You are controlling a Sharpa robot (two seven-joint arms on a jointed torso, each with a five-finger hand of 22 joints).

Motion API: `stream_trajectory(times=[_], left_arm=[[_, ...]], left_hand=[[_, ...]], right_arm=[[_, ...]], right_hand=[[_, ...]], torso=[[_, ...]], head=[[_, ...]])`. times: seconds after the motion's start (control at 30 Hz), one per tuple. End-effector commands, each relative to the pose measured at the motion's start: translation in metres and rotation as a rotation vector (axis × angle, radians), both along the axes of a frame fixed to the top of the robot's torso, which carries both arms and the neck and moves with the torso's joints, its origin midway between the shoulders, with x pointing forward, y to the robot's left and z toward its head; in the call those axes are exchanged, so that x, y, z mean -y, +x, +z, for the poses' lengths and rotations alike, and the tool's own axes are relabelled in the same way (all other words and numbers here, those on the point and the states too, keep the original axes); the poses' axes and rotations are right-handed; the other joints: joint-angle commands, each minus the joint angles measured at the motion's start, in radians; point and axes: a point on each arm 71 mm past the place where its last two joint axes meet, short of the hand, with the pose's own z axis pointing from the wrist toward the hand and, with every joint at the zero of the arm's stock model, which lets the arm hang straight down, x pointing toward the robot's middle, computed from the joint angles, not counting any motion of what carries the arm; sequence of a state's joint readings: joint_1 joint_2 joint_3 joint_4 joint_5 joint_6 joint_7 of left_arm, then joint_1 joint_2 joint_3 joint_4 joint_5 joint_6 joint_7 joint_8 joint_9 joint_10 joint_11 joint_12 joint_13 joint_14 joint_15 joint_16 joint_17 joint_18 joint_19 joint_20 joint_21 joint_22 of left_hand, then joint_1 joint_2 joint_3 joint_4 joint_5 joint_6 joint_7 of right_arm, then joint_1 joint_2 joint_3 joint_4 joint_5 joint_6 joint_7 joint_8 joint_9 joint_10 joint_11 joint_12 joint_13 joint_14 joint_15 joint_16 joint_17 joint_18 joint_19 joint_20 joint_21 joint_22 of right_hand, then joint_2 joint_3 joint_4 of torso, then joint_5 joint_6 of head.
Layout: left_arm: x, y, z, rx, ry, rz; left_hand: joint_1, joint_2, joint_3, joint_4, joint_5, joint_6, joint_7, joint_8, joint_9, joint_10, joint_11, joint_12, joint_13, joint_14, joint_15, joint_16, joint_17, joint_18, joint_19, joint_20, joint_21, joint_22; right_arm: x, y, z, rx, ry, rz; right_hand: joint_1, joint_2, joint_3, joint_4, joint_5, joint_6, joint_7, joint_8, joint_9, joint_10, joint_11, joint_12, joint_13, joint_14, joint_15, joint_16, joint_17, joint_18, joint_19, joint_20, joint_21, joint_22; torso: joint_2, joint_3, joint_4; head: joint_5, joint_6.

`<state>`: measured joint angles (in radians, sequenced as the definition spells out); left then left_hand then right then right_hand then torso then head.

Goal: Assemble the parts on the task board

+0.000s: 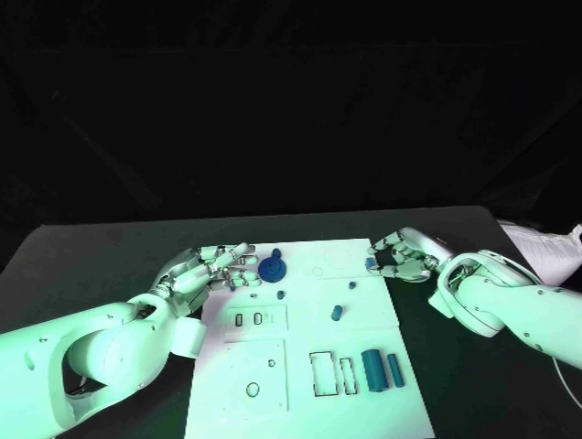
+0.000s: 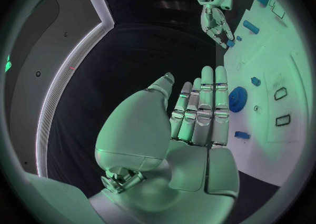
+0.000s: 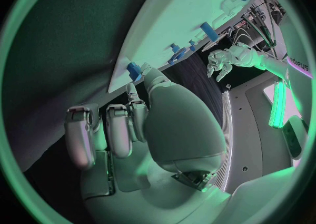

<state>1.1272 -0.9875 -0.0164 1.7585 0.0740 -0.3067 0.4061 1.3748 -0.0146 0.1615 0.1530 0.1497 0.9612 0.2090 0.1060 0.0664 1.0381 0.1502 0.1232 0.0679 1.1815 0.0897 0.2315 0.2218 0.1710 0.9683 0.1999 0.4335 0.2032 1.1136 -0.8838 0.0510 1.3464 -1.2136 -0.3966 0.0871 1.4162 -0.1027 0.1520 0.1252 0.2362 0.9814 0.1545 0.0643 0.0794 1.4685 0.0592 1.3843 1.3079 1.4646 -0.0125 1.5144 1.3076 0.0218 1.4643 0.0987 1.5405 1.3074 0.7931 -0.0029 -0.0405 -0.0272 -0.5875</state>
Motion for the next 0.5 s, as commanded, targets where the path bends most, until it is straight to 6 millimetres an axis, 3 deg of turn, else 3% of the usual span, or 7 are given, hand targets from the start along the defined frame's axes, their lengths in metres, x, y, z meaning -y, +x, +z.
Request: stream_trajectory(times=[0.03,0.5], left_arm=[[0.0025,-0.0009,0.0012,0.006,-0.016,-0.019],[0.0028,-0.0007,0.0010,0.005,-0.016,-0.020]], left_hand=[[0.010,-0.001,0.001,-0.006,-0.004,0.002,0.003,-0.004,0.000,-0.001,0.005,-0.004,-0.001,0.001,0.005,-0.003,0.001,0.010,0.001,0.000,0.005,0.001],[0.010,-0.001,0.001,-0.006,-0.004,0.002,0.003,-0.004,0.000,-0.001,0.005,-0.004,-0.001,0.001,0.005,-0.003,0.001,0.010,0.001,0.000,0.005,0.001]], right_arm=[[-0.0019,0.0008,-0.0034,-0.013,-0.041,0.000],[-0.0038,0.0036,-0.0063,-0.022,-0.056,-0.009]], right_hand=[[0.005,0.004,0.001,-0.006,0.004,0.004,0.001,0.002,0.001,0.024,0.006,0.004,0.148,0.083,0.007,0.007,0.151,-0.008,0.063,0.008,0.006,0.210],[0.011,0.028,0.017,-0.020,-0.017,0.050,-0.007,0.014,0.010,0.029,0.000,0.013,0.154,0.084,0.002,0.010,0.157,-0.009,0.066,0.005,0.008,0.214]], torso=[[0.001,0.0007,-0.0006],[0.001,0.0018,-0.0017]], head=[[0.001,-0.003],[0.002,-0.007]])
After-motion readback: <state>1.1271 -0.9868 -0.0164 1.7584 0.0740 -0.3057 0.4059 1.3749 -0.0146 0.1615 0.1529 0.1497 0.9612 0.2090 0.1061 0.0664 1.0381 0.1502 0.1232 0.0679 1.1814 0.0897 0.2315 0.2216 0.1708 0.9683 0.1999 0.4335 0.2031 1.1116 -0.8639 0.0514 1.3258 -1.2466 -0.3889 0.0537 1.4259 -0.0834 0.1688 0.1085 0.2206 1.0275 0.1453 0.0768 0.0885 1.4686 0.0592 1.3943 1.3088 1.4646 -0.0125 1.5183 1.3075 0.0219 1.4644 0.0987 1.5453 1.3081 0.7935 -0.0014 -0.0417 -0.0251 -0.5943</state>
